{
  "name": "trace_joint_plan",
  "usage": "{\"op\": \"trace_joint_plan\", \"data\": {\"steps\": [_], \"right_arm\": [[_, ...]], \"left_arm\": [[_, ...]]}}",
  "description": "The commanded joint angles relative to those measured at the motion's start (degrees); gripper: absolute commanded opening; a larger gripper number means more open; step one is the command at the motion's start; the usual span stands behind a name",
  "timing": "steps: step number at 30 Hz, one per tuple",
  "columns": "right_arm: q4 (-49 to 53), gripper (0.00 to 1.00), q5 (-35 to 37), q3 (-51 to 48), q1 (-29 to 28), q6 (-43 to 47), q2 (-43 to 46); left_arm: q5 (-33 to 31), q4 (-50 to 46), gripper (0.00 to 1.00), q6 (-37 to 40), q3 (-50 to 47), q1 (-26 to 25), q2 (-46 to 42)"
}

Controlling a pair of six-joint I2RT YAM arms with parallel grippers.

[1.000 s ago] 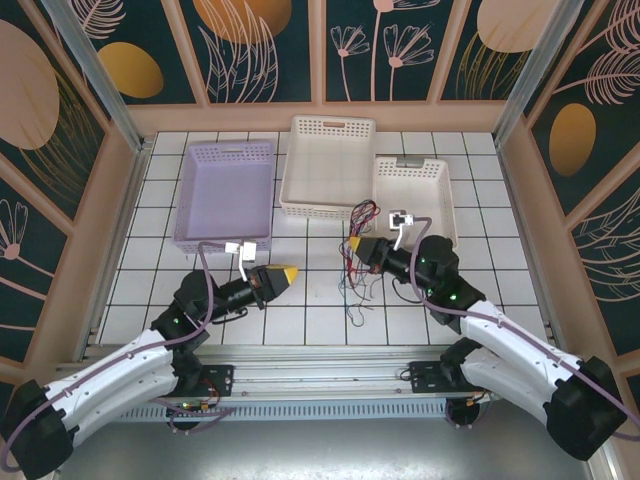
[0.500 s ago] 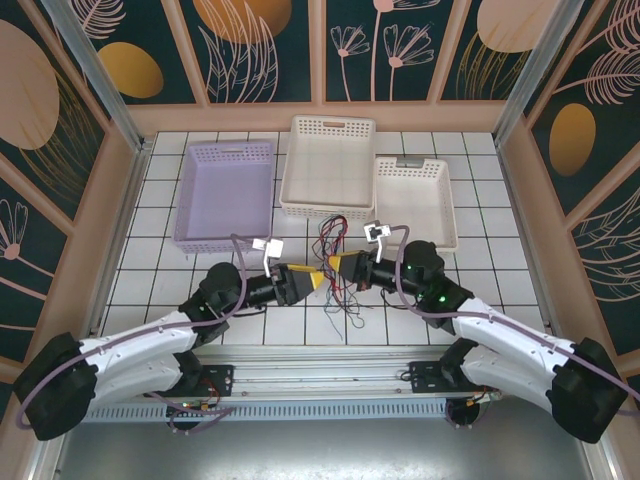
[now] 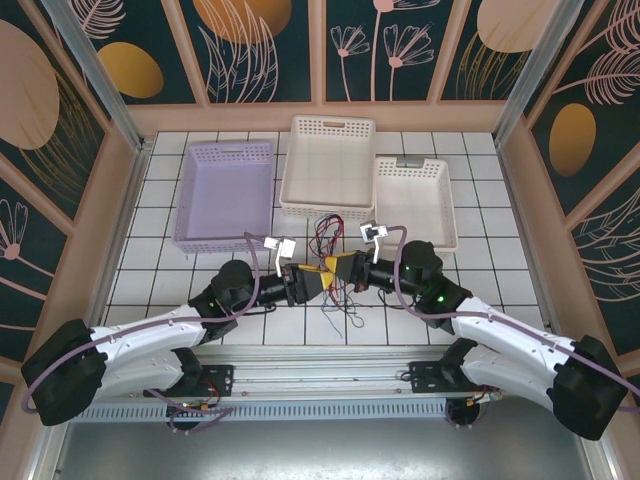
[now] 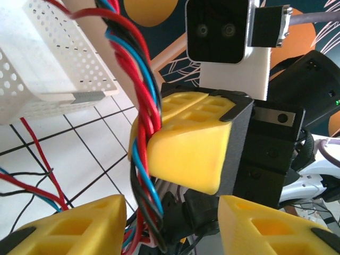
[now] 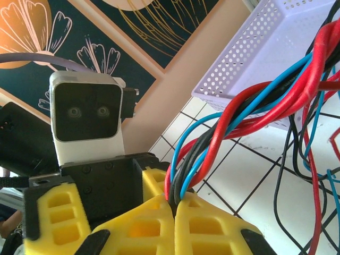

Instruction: Untangle the cables

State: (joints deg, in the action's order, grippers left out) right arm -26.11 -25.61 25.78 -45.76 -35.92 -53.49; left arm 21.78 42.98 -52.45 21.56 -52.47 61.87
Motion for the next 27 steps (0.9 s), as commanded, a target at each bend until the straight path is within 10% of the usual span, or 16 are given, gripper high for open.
{"op": "trace_joint_plan", "data": {"steps": [1, 11, 27], "right_arm": [[-2.6, 0.0, -0.7, 2.0, -0.5, 1.0, 1.4], [-1.0, 0.0, 0.9, 1.6, -1.0, 1.3, 1.9], [8.0, 0.0, 4.5, 0.0, 3.0, 3.4, 5.4]], "left_arm": [[-1.3, -1.0, 0.42, 1.7, 1.2, -0.3, -0.6], [-2.8, -2.2, 0.0, 2.7, 1.2, -0.3, -1.3], [-4.9, -12.1, 0.0, 5.5, -2.1, -0.3, -15.4]]}}
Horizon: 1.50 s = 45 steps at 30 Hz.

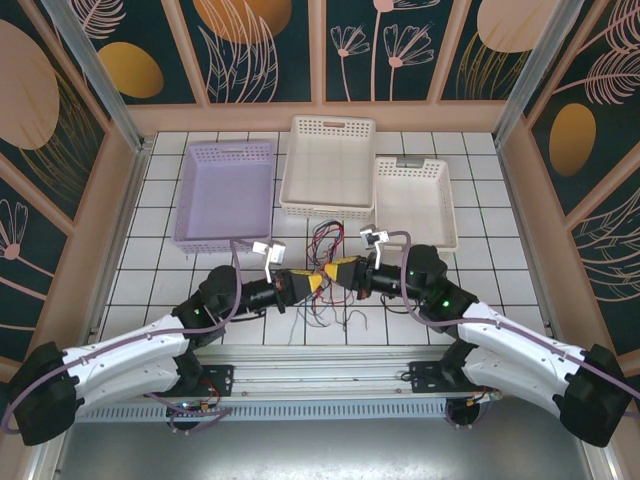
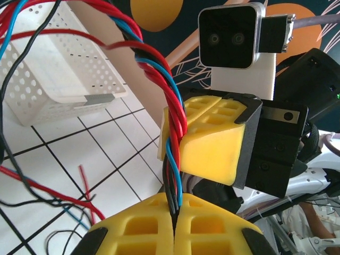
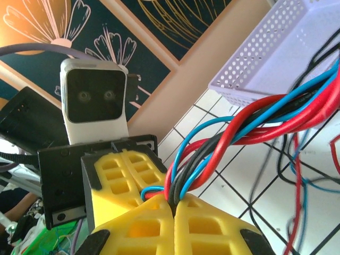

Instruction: Untangle the cables

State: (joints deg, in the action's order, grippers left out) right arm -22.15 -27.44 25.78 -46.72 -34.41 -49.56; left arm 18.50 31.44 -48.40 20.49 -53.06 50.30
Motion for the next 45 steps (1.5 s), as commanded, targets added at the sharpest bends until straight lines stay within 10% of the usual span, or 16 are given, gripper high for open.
{"op": "trace_joint_plan", "data": {"steps": [1, 14, 20, 26, 36, 39, 45], "right_arm": [[4.0, 0.0, 5.9, 0.0, 4.0, 2.0, 1.5], [-11.0, 0.0, -1.5, -3.9, 2.3, -3.0, 0.2], [-18.4, 0.37, -2.3, -5.1, 0.0, -5.7, -2.6], [-19.7, 0.39, -1.5, -4.7, -2.1, -5.6, -5.1], [-18.8, 0.21, 0.1, -3.8, -3.7, -4.5, -7.2], [-16.7, 0.01, 2.0, -3.3, -3.7, -3.8, -6.5], [-4.0, 0.0, 9.8, -1.3, -3.5, -0.3, -3.8]], "left_arm": [[-1.6, -0.7, 0.0, 1.5, -1.2, 0.3, -4.4], [0.3, 4.6, 0.0, -0.3, -2.4, 0.3, -2.8], [1.1, 6.7, 0.0, -1.0, -2.4, 0.3, -0.8], [1.0, 6.8, 0.0, -1.0, -2.4, 0.3, -0.7], [0.9, 6.6, 0.0, -1.0, -2.0, 0.3, -0.8], [1.0, 6.3, 0.0, -1.0, -2.0, 0.2, -0.9], [-0.4, -0.3, 0.0, 0.7, -1.2, 0.3, -5.2]]}}
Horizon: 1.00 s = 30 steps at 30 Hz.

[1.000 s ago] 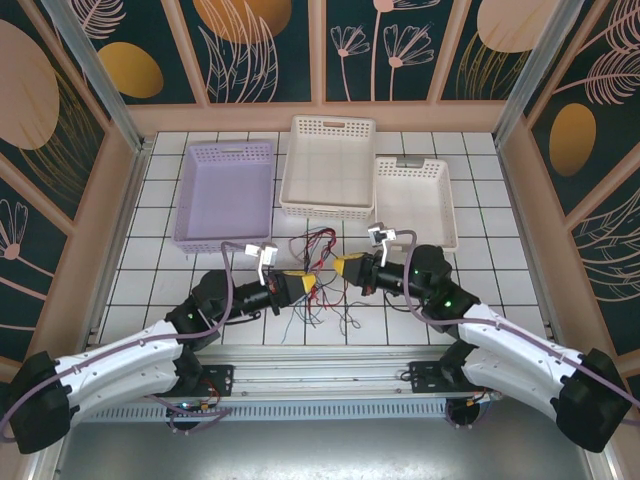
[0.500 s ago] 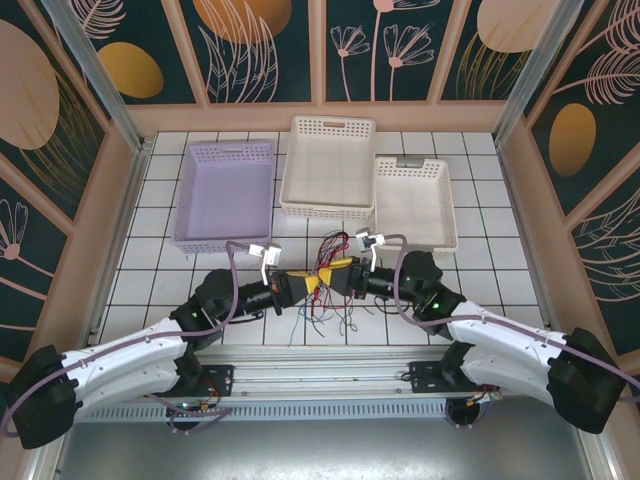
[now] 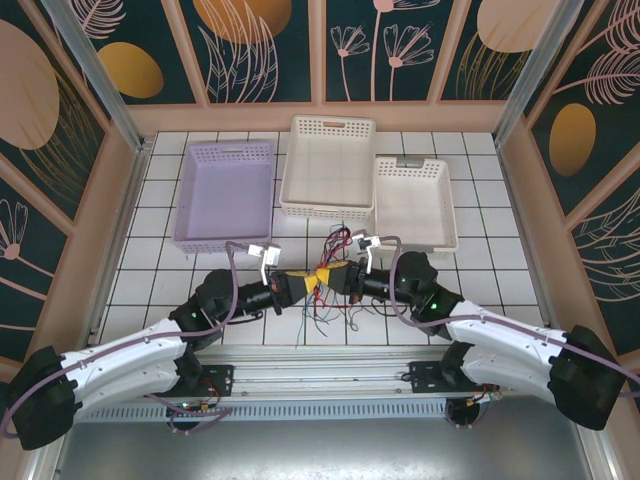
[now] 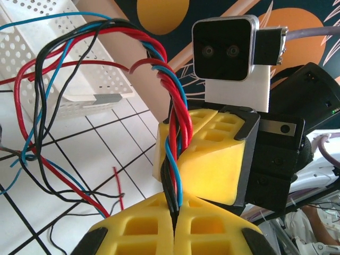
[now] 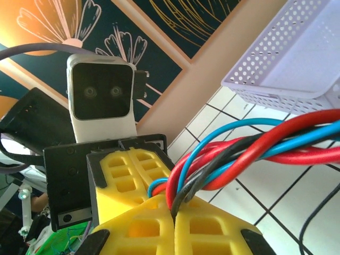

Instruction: Untangle the cables

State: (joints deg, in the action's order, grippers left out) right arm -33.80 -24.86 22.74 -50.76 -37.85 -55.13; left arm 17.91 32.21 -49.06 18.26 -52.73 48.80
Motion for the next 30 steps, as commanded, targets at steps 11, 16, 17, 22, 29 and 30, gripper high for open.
{"op": "trace_joint_plan", "data": {"steps": [11, 16, 17, 22, 29, 30], "right_arm": [[19.1, 0.0, 11.7, 2.9, 3.3, 5.8, 2.9], [27.4, 0.0, 20.4, 3.7, 6.8, 4.6, 4.7], [28.5, 0.0, 20.6, 3.5, 8.1, 4.4, 5.3], [30.0, 0.0, 19.6, 1.6, 13.4, 3.1, 9.8], [33.5, 0.0, 19.5, 1.8, 18.3, 2.7, 12.6], [34.1, 0.0, 19.8, 1.9, 18.9, 2.7, 12.7]], "left_arm": [[-1.5, -9.9, 0.0, 3.1, 1.9, 0.0, -10.7], [-5.3, -21.5, 0.0, 7.1, 6.7, 0.0, -14.5], [-6.3, -24.9, 0.0, 8.1, 8.4, 0.0, -15.1], [-11.6, -39.1, 0.0, 11.7, 15.0, 0.0, -16.2], [-16.9, -52.2, 0.0, 15.6, 23.0, 0.0, -17.5], [-17.5, -53.7, 0.0, 16.3, 24.2, 0.0, -17.6]]}}
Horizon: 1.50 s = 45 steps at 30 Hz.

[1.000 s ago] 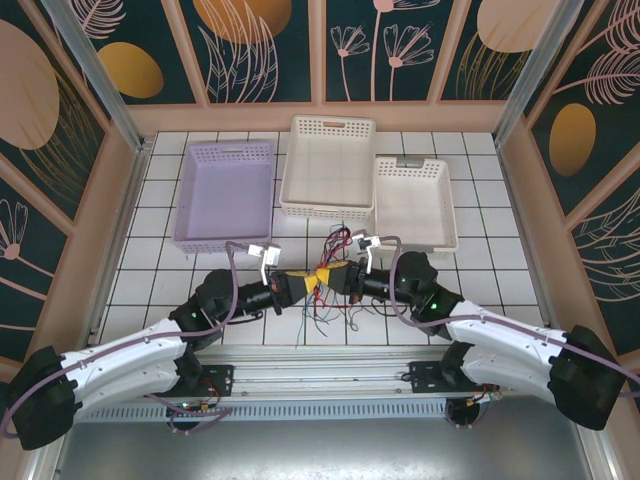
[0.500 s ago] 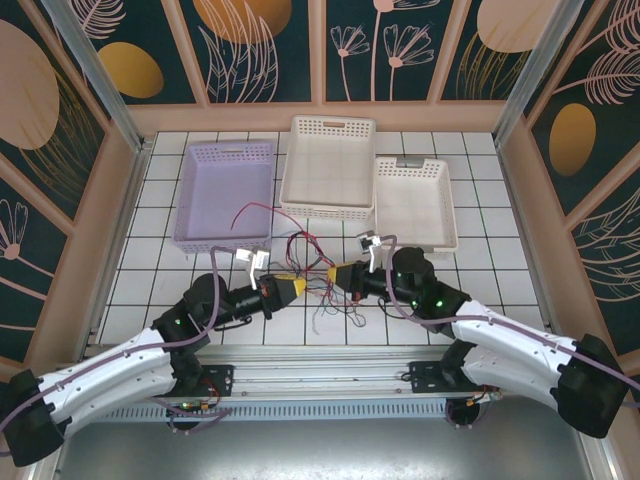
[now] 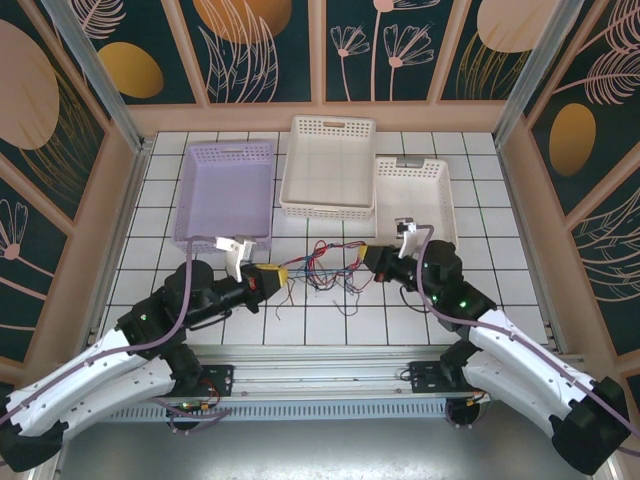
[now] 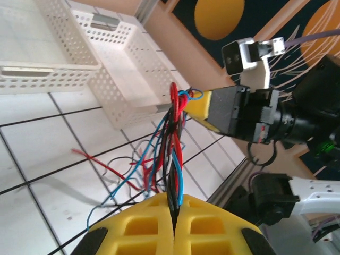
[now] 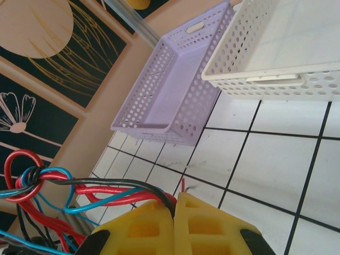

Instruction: Untangle the cables

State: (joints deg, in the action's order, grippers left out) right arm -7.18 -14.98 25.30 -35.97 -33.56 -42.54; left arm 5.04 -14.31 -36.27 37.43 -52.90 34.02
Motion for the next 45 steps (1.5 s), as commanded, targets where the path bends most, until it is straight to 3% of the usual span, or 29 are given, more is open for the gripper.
{"op": "trace_joint_plan", "data": {"steps": [1, 8, 14, 17, 19, 22, 23, 28, 31, 40, 45], "right_arm": [[8.4, 0.0, 10.8, -0.6, 4.3, -2.0, 0.4], [13.3, 0.0, 12.0, 0.7, 12.0, -2.8, 4.0], [13.8, 0.0, 6.1, 1.2, 17.6, -2.3, 6.2], [8.9, 0.0, -2.3, 0.3, 17.6, -2.4, 6.0], [4.2, 0.0, -9.4, -0.8, 17.4, -2.3, 6.4], [0.4, 0.0, -14.3, -1.1, 16.6, -2.4, 7.6], [-0.7, 0.0, -15.8, -1.1, 16.4, -2.4, 7.9], [-7.6, 0.0, -23.4, -1.1, 14.8, -3.9, 8.8], [-9.6, 0.0, -25.7, -0.7, 13.6, -4.1, 8.6], [-15.6, 0.0, -28.0, -1.4, 8.6, -5.4, 6.8], [-17.6, 0.0, -27.2, -1.3, 4.9, -5.2, 5.7]], "left_arm": [[-5.4, -8.8, 0.0, 4.2, 6.2, 0.2, -3.0], [-13.5, -19.8, 0.0, 8.6, 14.7, 0.2, -3.7], [-18.6, -25.7, 0.0, 10.6, 19.9, 0.2, -4.6], [-16.1, -24.6, 0.0, 10.2, 18.8, 0.1, -5.0], [-12.4, -21.5, 0.0, 9.1, 15.9, 0.2, -5.0], [-5.4, -14.5, 0.0, 7.2, 11.2, 0.2, -4.3], [-3.6, -12.1, 0.03, 6.4, 9.3, 0.2, -3.7], [7.1, 4.7, 0.47, 1.0, -0.2, 0.2, 0.9], [10.4, 13.6, 0.66, -1.8, -3.5, 0.1, 3.1], [13.9, 30.0, 0.84, -7.1, -7.7, 0.1, 8.4], [13.2, 31.9, 0.87, -6.8, -8.0, 0.2, 12.4]]}}
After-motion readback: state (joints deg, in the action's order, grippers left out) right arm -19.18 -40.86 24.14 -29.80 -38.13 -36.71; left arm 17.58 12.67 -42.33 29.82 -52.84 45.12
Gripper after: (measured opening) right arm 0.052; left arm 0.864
